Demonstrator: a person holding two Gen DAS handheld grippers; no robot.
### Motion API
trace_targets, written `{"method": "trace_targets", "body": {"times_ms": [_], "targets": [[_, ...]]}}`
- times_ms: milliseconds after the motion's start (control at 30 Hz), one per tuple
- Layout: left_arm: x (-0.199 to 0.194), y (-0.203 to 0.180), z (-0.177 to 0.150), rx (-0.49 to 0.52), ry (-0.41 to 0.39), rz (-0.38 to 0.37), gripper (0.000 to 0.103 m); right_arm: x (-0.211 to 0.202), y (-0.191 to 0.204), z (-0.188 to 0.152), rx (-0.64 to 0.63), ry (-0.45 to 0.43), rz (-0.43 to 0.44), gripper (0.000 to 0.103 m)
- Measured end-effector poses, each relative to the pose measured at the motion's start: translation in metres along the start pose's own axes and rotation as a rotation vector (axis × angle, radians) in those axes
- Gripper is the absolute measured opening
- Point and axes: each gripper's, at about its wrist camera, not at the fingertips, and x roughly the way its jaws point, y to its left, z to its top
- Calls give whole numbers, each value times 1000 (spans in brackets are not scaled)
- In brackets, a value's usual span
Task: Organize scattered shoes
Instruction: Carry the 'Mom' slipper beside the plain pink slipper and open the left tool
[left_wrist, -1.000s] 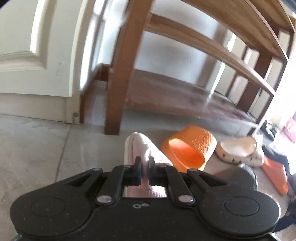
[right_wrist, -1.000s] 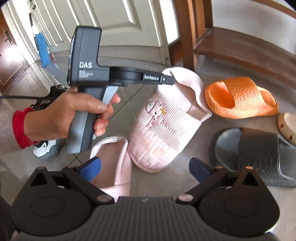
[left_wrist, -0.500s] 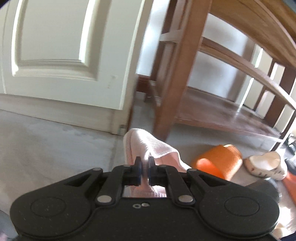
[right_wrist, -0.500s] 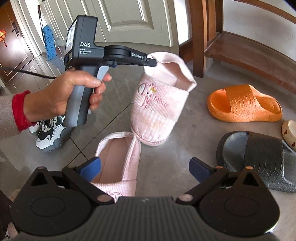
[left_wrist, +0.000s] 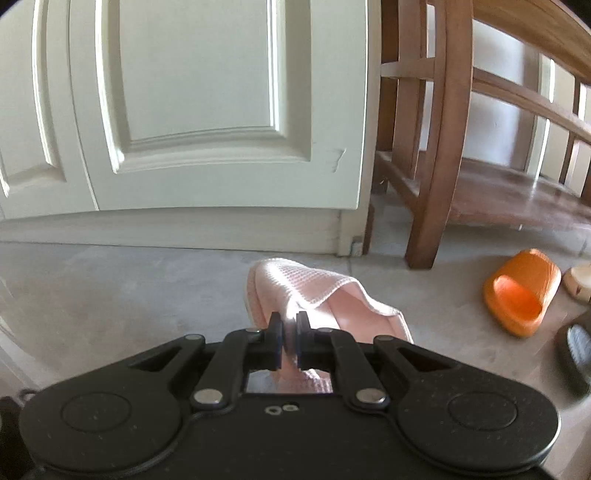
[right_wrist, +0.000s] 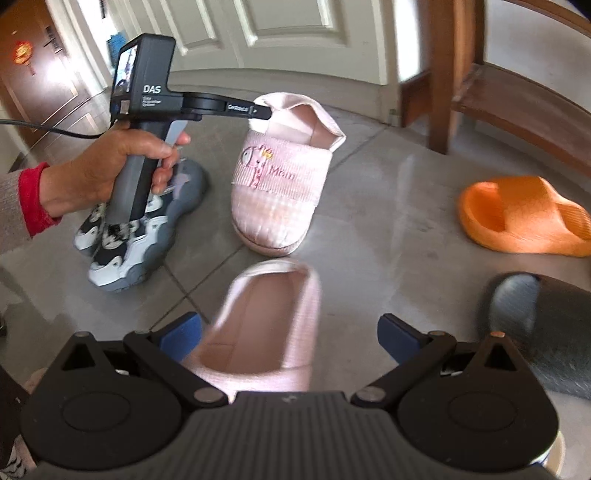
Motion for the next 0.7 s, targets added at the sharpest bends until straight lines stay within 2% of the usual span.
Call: {"method": "trace_targets", "body": {"times_ms": [200,333,400,467,500,533,567,600,633,700], "targets": [[-22,7,-20,75,31,3,5,17,26,1,-70,47,112,99],[-29,14,-28,93,48,5,5,41,40,-3,-90,120,153,95],[-30,15,-31,110,51,9,6,53,41,-4,-87,163,151,83],[-32,15,-32,114,48,11,6,67,41,-4,-77,208,159,62],[-32,14,-32,113,46,10,6,74,40,-4,-74,225,157,56],[-33,14,-32,116,42,9,6,81,40,-3,-76,245,150,43],[-35,13,-32,126,35,6,6,89,40,-2,-85,263,131,36],[-36,12,-33,136,30,4,6,90,40,-1,-89,263,129,35],[-37,11,-33,149,25,1,6,91,40,1,-97,261,121,30],[-39,9,-35,176,18,-11,7,90,42,4,-130,252,80,28]]}}
